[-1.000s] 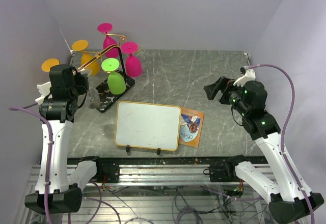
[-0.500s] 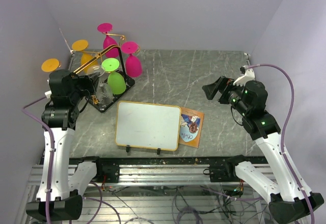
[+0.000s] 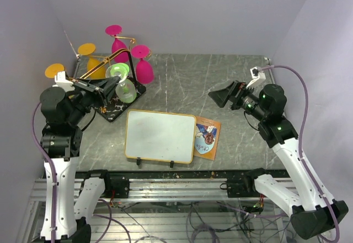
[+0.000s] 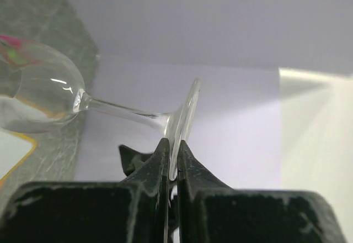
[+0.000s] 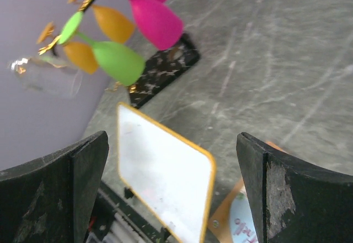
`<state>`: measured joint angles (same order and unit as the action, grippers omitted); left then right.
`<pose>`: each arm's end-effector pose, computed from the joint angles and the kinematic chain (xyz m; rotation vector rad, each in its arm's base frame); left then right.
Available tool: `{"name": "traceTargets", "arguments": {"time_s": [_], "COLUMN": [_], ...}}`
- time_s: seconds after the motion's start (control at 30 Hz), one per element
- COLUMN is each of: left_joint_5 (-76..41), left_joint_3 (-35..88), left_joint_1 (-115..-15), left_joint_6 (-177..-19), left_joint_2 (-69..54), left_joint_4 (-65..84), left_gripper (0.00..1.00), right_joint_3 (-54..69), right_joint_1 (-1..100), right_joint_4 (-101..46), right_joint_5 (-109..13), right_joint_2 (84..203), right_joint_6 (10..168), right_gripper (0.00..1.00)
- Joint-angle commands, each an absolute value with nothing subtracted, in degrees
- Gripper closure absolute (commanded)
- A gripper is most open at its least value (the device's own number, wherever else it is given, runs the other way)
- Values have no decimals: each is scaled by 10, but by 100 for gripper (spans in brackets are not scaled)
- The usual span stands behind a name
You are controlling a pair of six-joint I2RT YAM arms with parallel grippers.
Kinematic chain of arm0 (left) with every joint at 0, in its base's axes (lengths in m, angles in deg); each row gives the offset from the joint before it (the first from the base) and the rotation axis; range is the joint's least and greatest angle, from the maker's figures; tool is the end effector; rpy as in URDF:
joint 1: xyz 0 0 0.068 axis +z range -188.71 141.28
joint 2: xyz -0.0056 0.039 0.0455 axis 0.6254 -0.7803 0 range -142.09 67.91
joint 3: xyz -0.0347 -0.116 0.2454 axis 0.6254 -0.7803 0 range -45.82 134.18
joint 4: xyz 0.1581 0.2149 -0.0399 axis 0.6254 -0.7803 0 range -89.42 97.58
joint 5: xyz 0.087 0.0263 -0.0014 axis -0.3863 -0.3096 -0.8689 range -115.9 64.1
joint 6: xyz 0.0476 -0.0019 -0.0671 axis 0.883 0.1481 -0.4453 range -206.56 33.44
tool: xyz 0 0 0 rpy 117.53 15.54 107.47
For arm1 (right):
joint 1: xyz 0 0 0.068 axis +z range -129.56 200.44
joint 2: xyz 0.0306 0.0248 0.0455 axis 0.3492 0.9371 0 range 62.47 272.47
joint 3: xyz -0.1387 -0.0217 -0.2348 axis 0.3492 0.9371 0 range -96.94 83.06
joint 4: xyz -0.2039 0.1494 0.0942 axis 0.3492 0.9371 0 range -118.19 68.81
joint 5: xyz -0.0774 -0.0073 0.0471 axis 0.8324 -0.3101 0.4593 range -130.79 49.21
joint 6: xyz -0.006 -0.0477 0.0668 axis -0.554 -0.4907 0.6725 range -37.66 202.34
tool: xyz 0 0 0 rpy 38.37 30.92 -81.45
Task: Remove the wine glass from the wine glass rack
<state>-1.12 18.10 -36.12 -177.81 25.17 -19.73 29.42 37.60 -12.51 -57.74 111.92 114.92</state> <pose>0.1799 -0.0218 0.4260 -1.1182 1.5526 -1.4733 0.2196 0.0898 0.3648 0.0247 1.8495 0.8795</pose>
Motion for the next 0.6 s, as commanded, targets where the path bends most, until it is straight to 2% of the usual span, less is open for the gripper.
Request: {"name": "traceTargets", "arguments": {"time_s": [0.0,0.1,0.2,0.4,0.57], "left_joint_5": [115,163,194,215,212], "left_joint_3": [159,132,122,120,93], "left_joint_1": [-356,-356,-360,-388,-416], "left_joint_6": [-1781,-1825,-1875,-1944,-2046], "left_joint_2": [283,276,255,206,168], "left_joint_4": [45,193,327,509,688], "left_gripper": [93,93,93,93,93], "right_joint_3": [327,353,365,280,232], "right_joint_1": [379,384,413,511,525], "right_joint_4": [-277,-417,-557,-664,-783], "right_joint_5": [-741,-809,-828,-824,-816], "right_joint_2": [1135,1160,1195,1307,1383], "right_joint_6": [1217,1295,1360,1366,1420], "right_gripper": [0,0,0,0,1]}}
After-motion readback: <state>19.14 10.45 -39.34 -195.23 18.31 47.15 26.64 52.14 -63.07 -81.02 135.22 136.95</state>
